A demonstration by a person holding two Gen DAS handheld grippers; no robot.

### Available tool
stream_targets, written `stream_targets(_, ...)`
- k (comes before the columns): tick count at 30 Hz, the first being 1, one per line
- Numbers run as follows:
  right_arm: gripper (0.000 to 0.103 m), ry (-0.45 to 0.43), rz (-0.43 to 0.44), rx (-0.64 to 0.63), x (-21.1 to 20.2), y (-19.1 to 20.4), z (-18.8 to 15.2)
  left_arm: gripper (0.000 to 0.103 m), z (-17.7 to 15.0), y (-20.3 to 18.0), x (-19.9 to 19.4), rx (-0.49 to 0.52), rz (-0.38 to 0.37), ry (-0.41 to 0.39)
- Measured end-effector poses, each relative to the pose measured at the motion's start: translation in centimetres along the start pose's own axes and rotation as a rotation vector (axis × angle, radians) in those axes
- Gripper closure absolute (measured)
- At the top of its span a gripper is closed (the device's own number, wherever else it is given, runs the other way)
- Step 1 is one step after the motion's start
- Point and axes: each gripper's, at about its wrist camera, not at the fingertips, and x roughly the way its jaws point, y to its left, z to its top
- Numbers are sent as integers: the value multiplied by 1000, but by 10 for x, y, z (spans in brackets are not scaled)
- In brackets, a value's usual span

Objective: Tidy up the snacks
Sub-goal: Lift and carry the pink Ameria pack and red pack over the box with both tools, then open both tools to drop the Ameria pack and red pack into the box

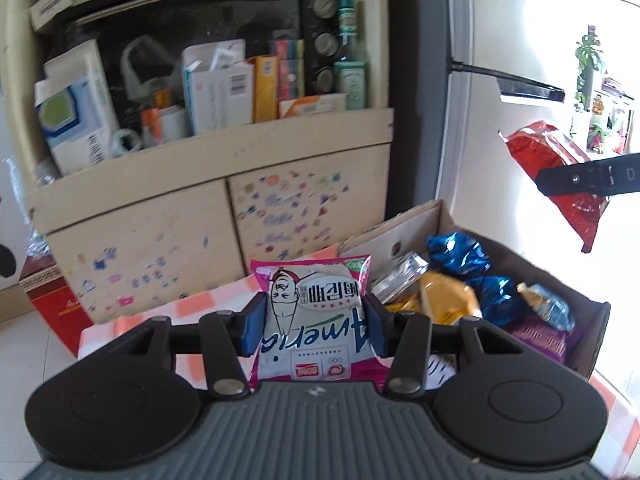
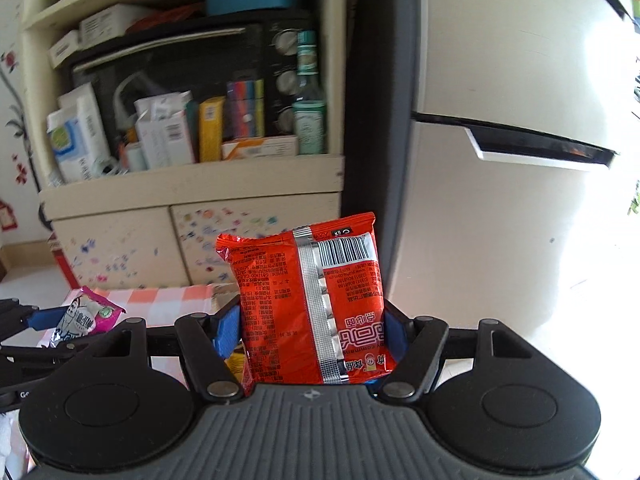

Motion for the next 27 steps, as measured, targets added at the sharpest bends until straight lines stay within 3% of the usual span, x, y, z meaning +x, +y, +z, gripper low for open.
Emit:
stream_targets(9, 28, 27, -26, 52, 6, -9, 1, 54, 27, -51, 24, 16, -86, 0)
stream_targets(20, 28, 68, -3, 128, 19, -17, 4, 53, 4, -102, 47, 23, -193, 89)
stream_targets(23, 18, 88, 4, 145, 24, -16, 3, 30, -1, -111, 48, 31, -215, 120)
stream_targets(25, 6, 82, 10, 150, 22, -15, 4, 14, -3, -111, 42, 33, -211, 105)
stream_targets(27, 2, 81, 5, 151, 21, -15, 4, 10, -3, -110, 38, 33, -204, 108)
